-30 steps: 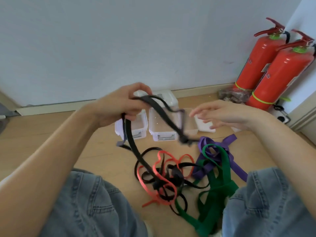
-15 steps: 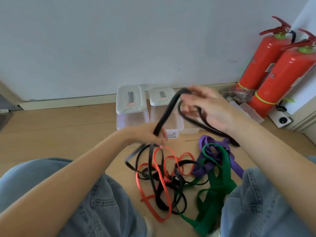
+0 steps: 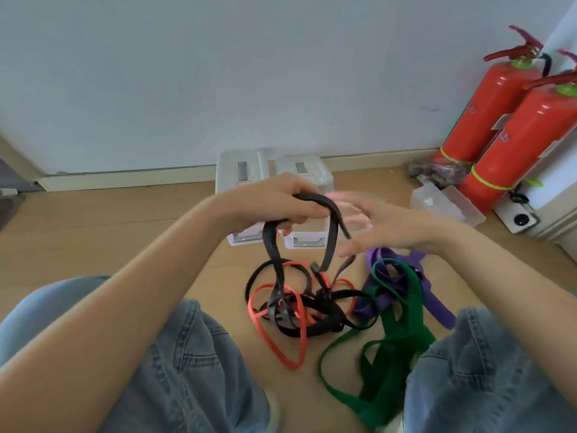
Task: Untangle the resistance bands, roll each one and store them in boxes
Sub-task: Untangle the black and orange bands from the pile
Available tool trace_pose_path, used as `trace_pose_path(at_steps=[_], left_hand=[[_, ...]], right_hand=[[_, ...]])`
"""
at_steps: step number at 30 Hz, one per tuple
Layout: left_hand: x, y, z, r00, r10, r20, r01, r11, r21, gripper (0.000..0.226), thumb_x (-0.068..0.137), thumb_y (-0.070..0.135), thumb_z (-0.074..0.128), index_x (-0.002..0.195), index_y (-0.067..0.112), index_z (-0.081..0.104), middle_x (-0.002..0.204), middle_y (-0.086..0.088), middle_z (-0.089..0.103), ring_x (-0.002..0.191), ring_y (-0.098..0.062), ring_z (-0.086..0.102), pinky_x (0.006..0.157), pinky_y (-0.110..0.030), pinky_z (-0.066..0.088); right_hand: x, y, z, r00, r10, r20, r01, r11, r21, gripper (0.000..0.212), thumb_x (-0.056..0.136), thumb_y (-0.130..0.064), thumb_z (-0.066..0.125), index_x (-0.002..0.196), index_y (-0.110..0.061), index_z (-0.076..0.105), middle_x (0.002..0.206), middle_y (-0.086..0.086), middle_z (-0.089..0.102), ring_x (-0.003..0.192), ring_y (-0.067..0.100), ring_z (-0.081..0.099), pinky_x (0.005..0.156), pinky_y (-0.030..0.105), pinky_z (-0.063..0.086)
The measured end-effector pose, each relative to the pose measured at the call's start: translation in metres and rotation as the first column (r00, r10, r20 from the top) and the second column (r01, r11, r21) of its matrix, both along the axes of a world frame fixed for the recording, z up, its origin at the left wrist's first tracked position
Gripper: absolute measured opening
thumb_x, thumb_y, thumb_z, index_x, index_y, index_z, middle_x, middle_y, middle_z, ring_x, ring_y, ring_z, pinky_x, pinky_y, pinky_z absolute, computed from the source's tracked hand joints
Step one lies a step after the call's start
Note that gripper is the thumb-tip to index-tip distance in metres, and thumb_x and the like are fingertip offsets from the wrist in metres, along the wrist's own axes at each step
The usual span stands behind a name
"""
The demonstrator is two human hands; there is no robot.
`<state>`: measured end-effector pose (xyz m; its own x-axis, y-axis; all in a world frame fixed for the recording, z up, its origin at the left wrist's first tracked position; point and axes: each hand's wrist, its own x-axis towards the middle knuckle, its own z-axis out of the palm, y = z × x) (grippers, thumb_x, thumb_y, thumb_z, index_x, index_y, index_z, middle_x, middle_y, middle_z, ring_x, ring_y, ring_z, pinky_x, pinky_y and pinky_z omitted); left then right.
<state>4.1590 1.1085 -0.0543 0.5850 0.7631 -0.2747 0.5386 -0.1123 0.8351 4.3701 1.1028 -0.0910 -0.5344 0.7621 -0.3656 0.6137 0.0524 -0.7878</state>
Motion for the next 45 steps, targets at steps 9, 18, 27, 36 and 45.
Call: trace_pose_path(at_steps=[9,18,27,36,45], left_hand=[[-0.007,0.004,-0.051,0.984,-0.062,-0.17,0.056,0.998,-0.036,0.02,0.085,0.026,0.065,0.101,0.014,0.065,0.092,0.008,0.065,0.086,-0.003,0.059,0.084,-0.02,0.045],[-0.017,0.009,-0.005,0.892,0.252,0.374,-0.193,0.963,-0.188,0.03,0.097,0.025,0.043,0.069,0.016,0.047,0.046,0.011,0.043,0.041,-0.005,0.043,0.048,-0.015,0.042],[0.012,-0.002,-0.009,1.0,0.014,-0.002,-0.014,1.0,0.027,0.033,0.094,0.03,0.05,0.086,0.002,0.064,0.044,0.013,0.027,0.038,-0.005,0.024,0.037,-0.012,0.025],[-0.004,0.007,-0.07,0.974,-0.153,-0.169,0.153,0.988,-0.015,0.006,0.089,0.026,0.06,0.085,0.021,0.06,0.086,0.01,0.065,0.081,0.0,0.059,0.08,-0.018,0.048],[-0.029,0.015,0.014,0.902,0.2,0.383,-0.193,0.98,-0.055,0.036,0.093,0.043,0.047,0.066,0.02,0.052,0.043,0.011,0.034,0.035,-0.007,0.031,0.043,-0.016,0.038]], right_hand=[[-0.005,0.009,0.004,0.687,-0.237,-0.687,0.141,0.971,-0.193,0.012,0.074,-0.016,0.071,0.085,-0.02,0.073,0.07,-0.005,0.063,0.067,0.011,0.06,0.081,0.032,0.054],[0.025,0.015,0.024,0.514,-0.446,-0.732,0.45,0.867,-0.212,0.008,0.086,-0.01,0.06,0.08,-0.013,0.064,0.064,-0.006,0.057,0.064,0.012,0.058,0.079,0.033,0.054],[0.003,-0.001,0.008,0.988,-0.096,-0.119,0.096,0.995,-0.008,0.09,0.056,-0.045,0.084,0.134,-0.035,0.042,0.131,-0.019,0.053,0.121,0.0,0.049,0.104,0.028,0.041],[-0.009,0.0,0.025,0.604,-0.22,-0.766,0.157,0.975,-0.155,0.024,0.085,-0.025,0.057,0.062,-0.018,0.057,0.048,-0.01,0.03,0.048,0.011,0.039,0.072,0.026,0.051],[0.037,0.01,0.026,0.94,-0.235,0.249,0.206,0.969,0.139,0.048,0.073,-0.04,0.072,0.11,-0.012,0.061,0.103,0.003,0.068,0.095,0.016,0.062,0.096,0.035,0.044]])
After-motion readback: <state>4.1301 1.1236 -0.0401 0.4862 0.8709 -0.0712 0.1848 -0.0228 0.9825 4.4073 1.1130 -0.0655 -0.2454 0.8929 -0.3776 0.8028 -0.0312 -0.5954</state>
